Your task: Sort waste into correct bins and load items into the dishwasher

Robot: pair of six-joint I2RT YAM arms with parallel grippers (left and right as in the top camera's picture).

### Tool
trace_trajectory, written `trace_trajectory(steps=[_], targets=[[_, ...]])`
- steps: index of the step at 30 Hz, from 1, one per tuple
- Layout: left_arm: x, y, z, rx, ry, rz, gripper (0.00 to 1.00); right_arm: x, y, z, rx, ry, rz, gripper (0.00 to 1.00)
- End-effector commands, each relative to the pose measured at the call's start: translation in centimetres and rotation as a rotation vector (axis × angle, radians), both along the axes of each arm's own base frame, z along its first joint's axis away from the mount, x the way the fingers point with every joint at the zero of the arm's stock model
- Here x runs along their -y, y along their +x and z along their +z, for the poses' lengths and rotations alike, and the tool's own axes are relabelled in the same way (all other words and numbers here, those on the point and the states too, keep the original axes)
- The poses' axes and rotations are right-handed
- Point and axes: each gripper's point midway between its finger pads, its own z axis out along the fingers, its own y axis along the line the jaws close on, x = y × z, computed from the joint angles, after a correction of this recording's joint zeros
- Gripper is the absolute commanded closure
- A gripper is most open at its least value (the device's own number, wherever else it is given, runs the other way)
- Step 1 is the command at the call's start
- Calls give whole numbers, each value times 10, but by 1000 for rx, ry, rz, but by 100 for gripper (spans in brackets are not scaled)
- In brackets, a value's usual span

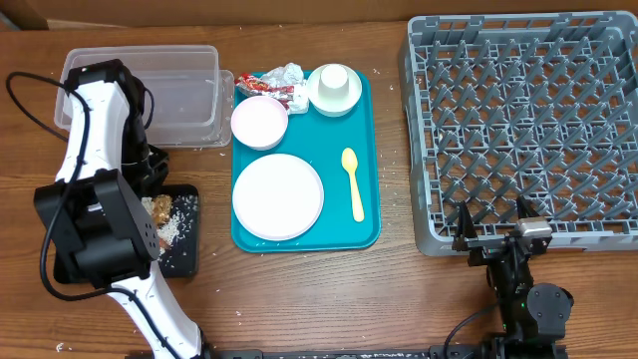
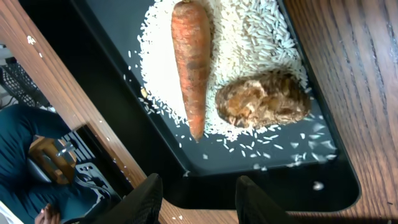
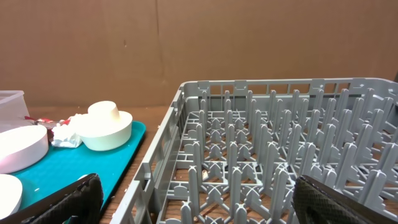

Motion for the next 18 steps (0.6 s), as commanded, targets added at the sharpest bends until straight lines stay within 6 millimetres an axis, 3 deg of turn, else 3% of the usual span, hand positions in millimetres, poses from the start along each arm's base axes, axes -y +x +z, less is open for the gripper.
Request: trace_trajectory(steps=[1,6,11,16,18], targets=[[-3,-3,4,0,10,-16,59,3,0,-2,3,7,-17,0],[7,0,10,34,-62,-55,60,3,0,-2,3,7,-17,0],[34,22,42,236,-140,-187,57,3,0,-2,2,7,-17,0],[104,51,96,532,-274,-509,51,3,0,-2,3,7,-17,0],[140,57,113,607,-307,-681,50,3,0,-2,3,7,-17,0]])
